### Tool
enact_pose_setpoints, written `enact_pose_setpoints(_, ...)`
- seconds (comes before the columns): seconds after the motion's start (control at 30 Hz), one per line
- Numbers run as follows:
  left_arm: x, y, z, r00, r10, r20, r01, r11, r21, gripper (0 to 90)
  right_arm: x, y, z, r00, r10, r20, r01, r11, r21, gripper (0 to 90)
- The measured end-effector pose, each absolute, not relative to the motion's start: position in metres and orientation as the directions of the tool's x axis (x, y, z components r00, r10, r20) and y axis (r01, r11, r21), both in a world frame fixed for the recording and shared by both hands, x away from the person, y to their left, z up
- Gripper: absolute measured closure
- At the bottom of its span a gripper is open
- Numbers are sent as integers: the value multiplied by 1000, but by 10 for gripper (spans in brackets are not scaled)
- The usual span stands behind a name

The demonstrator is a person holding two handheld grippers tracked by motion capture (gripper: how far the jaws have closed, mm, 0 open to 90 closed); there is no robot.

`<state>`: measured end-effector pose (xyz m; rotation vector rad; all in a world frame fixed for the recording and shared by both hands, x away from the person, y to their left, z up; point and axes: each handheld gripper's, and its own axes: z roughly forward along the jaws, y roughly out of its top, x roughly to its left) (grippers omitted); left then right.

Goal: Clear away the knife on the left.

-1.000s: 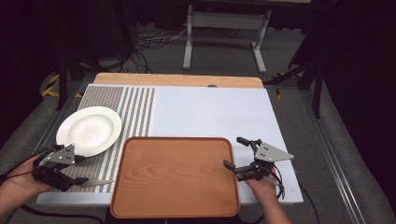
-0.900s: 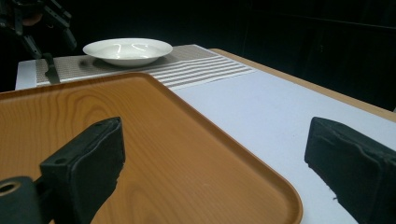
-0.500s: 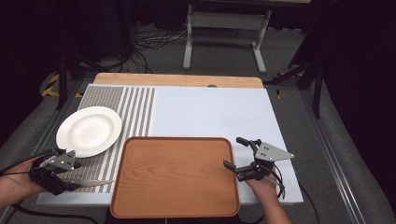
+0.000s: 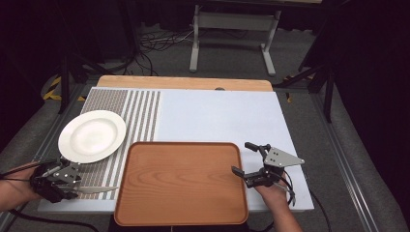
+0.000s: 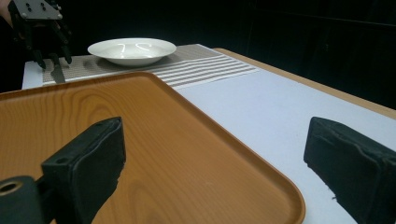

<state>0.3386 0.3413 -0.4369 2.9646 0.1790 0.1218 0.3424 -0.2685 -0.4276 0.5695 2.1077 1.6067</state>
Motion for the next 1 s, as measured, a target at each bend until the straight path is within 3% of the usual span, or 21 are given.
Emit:
enact_pose_setpoints(0.17,340,345,-437,993,86,79,73,-985,154,602,342,-269,-428,-826,557,-85,65,244,968,65)
enact_pose_setpoints(0.27,343,347,-437,995,87,57,78,-986,144,636,341,-269,-427,-824,558,-96,55,248,967,74)
enact_pose_setpoints(0.4,344,345,-436,998,35,49,29,-994,109,781,340,-270,-426,-822,560,-97,49,240,970,75)
enact_pose_setpoints(0.5,345,341,-436,999,-12,50,-16,-997,77,793,340,-270,-427,-825,557,-95,49,239,970,76)
enact_pose_setpoints(1.0,343,341,-435,998,-20,66,-25,-997,68,799,340,-269,-426,-828,552,-95,46,236,971,76)
